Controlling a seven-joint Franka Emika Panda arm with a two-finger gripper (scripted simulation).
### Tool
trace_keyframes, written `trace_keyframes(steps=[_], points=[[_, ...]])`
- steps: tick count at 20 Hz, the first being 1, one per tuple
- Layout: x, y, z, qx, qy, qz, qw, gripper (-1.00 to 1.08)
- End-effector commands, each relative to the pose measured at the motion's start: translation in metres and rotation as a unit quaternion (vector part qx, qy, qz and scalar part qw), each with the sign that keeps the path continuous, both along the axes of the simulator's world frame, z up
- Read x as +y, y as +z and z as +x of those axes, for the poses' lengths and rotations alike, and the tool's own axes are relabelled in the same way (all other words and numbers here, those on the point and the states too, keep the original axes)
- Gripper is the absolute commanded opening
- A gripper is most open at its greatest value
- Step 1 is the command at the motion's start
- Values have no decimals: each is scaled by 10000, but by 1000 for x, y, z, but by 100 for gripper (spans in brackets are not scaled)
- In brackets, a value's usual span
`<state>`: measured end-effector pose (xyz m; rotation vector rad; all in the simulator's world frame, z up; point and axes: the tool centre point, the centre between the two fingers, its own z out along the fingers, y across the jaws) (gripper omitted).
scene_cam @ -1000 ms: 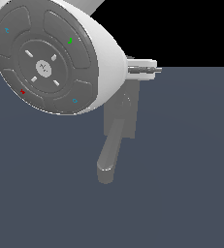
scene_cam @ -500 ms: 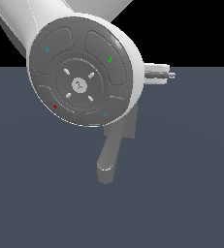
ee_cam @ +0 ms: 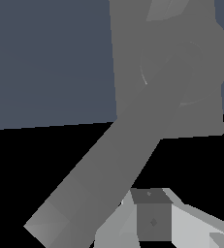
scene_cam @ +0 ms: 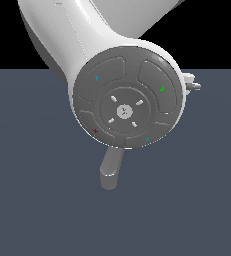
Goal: Turn on the faucet by rotating a designated handle.
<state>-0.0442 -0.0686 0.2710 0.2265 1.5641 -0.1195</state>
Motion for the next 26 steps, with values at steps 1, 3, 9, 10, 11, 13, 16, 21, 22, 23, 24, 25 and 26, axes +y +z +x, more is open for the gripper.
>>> trace_keyframes(steps=[1, 3, 9, 10, 11, 13, 16, 21, 22, 23, 24, 25, 26], points=[[-17, 12, 7, 18, 117, -228, 9997, -100], [-20, 12, 7, 13, 117, -235, 9997, -100], [-26, -3, 1, -113, 50, -72, 9999, -100], [-29, -6, 1, -106, 54, -82, 9999, -100], [-31, -8, 1, -99, 58, -92, 9999, -100], [-36, -12, 0, -85, 65, -111, 9999, -100], [-43, -18, 0, -64, 77, -140, 9999, -100], [-55, -28, -1, -29, 96, -188, 9998, -100], [-58, -30, -1, -22, 100, -197, 9998, -100], [-60, -31, -2, -15, 104, -207, 9997, -100], [-63, -33, -2, -8, 108, -217, 9997, -100], [-65, -35, -2, -2, 112, -226, 9997, -100], [-68, -37, -2, 5, 115, -236, 9997, -100]])
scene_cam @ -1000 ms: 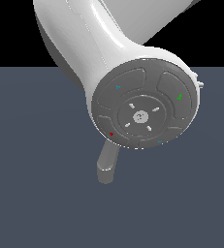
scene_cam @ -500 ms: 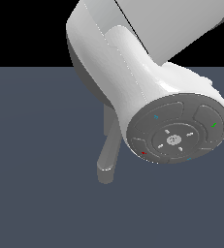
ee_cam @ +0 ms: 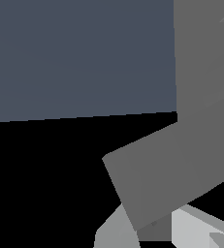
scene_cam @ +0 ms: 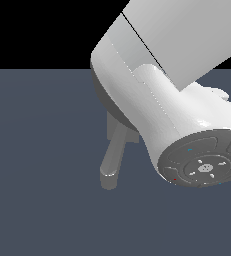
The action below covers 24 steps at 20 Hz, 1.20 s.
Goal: Turn on the faucet by rotating a designated handle.
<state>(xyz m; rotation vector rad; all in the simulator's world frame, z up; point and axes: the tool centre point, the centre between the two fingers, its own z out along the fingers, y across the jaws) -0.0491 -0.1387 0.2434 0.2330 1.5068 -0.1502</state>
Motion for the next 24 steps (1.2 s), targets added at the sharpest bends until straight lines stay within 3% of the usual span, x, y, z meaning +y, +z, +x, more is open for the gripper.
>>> trace_keyframes(steps=[1, 24], points=[[3, -10, 3, 274, 246, -135, 9992, -100], [-14, -75, -1, 276, 245, -139, 9992, -100]])
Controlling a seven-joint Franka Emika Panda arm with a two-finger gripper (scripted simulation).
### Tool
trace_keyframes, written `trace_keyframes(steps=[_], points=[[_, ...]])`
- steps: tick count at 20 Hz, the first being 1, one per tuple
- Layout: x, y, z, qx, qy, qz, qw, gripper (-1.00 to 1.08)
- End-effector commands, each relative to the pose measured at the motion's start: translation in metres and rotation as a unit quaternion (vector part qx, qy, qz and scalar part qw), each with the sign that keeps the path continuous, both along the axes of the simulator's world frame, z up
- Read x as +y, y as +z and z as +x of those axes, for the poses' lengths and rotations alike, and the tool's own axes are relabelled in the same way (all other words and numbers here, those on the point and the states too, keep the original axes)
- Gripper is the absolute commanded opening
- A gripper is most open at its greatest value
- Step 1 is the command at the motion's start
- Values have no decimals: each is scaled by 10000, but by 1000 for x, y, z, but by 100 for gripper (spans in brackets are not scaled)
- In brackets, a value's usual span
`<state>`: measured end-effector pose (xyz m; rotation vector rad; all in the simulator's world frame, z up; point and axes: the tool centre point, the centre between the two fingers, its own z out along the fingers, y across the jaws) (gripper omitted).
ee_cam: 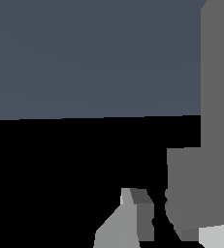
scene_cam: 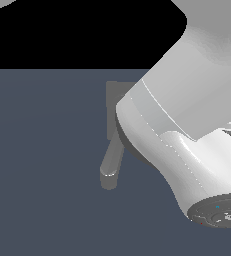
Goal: Turn on the faucet by rotating a designated handle.
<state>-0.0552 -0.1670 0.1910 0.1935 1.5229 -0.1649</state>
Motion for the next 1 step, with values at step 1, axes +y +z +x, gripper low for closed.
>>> trace_keyframes(steps=[1], points=[[14, -22, 6, 187, 162, 26, 9997, -100]])
